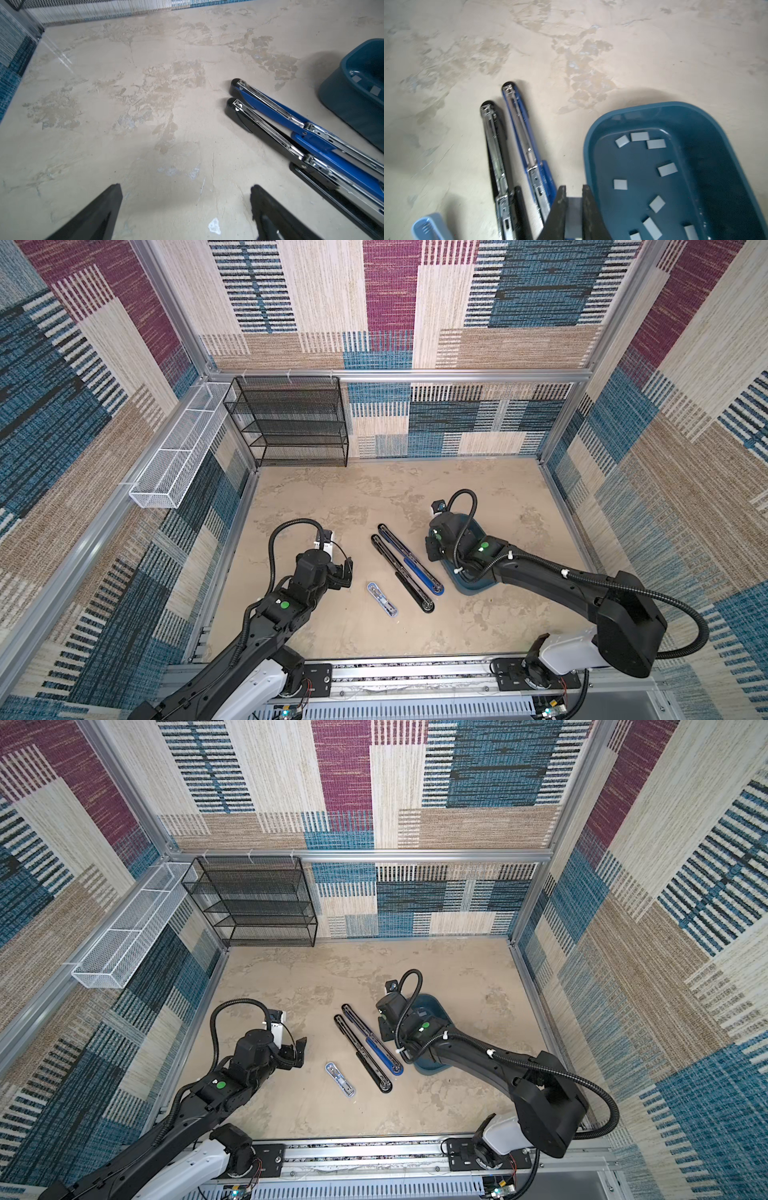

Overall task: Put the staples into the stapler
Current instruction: 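Carry the staple strip to the opened light-blue mini stapler with the right gripper, then lower the staple strip into the mini stapler's channel with the right gripper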

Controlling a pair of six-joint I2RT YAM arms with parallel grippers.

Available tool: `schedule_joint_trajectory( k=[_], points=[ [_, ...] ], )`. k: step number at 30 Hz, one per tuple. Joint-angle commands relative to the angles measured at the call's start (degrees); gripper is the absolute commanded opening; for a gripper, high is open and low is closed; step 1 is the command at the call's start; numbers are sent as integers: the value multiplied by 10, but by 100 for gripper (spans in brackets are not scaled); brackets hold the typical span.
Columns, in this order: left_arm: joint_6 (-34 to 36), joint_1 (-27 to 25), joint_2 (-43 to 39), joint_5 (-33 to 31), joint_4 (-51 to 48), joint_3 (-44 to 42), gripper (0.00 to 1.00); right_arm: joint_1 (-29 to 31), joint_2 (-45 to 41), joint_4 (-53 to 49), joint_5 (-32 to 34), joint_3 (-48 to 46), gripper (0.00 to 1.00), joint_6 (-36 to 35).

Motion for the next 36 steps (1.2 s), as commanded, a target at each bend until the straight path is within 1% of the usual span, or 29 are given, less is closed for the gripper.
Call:
schedule_joint_trajectory(
  k=[1,2,4,8,11,13,18,22,28,36],
  points=[
    [-40,1,-9,61,-1,-12,100,57,-7,56,-12,-20,11,-20],
    [-38,1,-13,73,8,-19,100,77,-7,60,-5,-24,10,-25],
    [-40,2,-18,76,19,-31,100,110,-11,78,2,-40,10,-32],
    [-46,1,-27,70,26,-40,100,168,-16,159,-25,-98,8,-38],
    [-47,2,-32,61,26,-43,100,220,-1,181,6,-104,8,-32],
    [-47,1,-33,54,28,-44,99,236,17,177,25,-95,8,-13],
    [-45,1,-29,52,28,-42,99,246,45,183,18,-85,6,18],
    [-44,2,-26,55,31,-42,99,248,52,184,20,-85,7,34],
    [-43,2,-22,56,31,-41,99,250,90,170,14,-61,6,34],
    [-44,1,-20,51,31,-40,99,251,121,162,10,-50,6,36]
  ],
)
